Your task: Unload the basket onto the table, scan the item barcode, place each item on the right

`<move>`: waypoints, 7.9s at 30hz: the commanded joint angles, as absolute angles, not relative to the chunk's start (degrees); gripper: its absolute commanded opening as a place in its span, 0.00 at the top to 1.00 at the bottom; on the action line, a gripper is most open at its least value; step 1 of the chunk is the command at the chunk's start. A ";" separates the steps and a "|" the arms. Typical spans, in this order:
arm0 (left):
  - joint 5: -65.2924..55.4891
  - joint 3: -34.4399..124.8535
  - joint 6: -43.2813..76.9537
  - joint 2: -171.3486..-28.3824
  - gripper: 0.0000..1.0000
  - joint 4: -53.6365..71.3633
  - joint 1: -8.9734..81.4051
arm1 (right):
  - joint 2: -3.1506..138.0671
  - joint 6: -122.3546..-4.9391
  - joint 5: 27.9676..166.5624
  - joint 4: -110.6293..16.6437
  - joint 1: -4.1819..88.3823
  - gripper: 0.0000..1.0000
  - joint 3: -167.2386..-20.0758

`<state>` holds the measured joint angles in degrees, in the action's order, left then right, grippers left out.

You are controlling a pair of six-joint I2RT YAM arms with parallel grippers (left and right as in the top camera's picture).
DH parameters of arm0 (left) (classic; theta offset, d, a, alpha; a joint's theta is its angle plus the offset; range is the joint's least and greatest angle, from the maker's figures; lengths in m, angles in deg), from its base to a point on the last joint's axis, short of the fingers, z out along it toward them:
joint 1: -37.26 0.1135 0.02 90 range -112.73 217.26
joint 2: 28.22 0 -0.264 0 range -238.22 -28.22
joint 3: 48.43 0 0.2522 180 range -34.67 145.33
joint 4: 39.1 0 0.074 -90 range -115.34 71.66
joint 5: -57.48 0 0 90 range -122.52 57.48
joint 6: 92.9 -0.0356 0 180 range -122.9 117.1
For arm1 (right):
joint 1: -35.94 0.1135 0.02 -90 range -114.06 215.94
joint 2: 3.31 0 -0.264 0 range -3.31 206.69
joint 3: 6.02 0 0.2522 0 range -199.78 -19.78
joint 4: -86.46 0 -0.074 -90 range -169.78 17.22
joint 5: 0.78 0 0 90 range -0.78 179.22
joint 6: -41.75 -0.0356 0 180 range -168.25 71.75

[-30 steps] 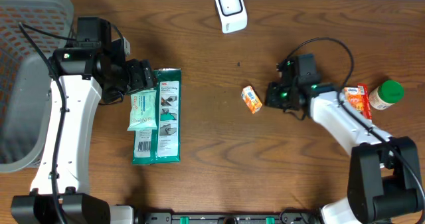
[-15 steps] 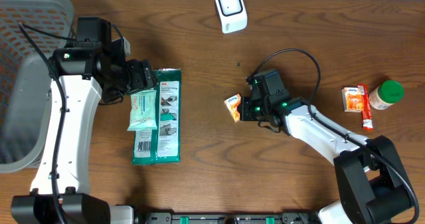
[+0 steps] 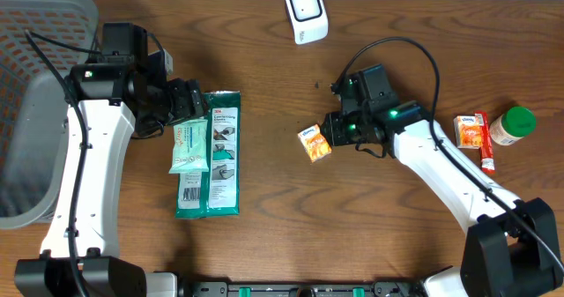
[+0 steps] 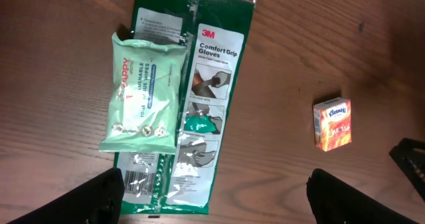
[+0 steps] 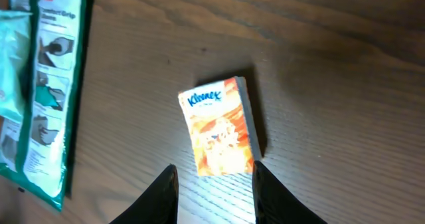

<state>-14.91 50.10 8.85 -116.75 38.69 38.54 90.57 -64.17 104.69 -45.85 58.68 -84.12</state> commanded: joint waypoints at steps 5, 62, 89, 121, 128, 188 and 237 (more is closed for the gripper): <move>-15.70 50.02 8.13 -116.95 0.11 38.69 38.46 | 94.75 -59.78 102.35 -46.59 57.96 0.75 -84.18; -15.70 50.02 8.13 -116.95 0.11 38.69 38.46 | 101.83 -59.78 101.87 -48.40 60.80 0.68 -86.26; -15.70 50.02 8.15 -116.95 0.11 38.69 38.46 | 101.81 -60.41 107.99 -53.69 61.13 0.68 -84.58; -15.70 50.02 8.13 -116.95 0.11 38.69 38.46 | 85.87 -59.54 83.13 -26.90 62.31 0.99 -97.91; -15.70 50.02 8.13 -116.95 0.11 38.69 38.46 | 88.34 -59.54 72.77 -3.88 63.01 0.99 -123.07; -15.70 50.02 8.13 -116.95 0.11 38.69 38.46 | 145.56 -8.50 36.30 -83.20 66.72 0.99 -142.74; -15.70 50.02 8.13 -116.95 0.11 38.69 38.46 | 106.33 -50.16 78.37 3.18 46.90 0.99 -132.03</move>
<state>-14.93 50.10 8.85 -116.75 38.69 38.54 105.11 -46.84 76.10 4.14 49.98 -137.86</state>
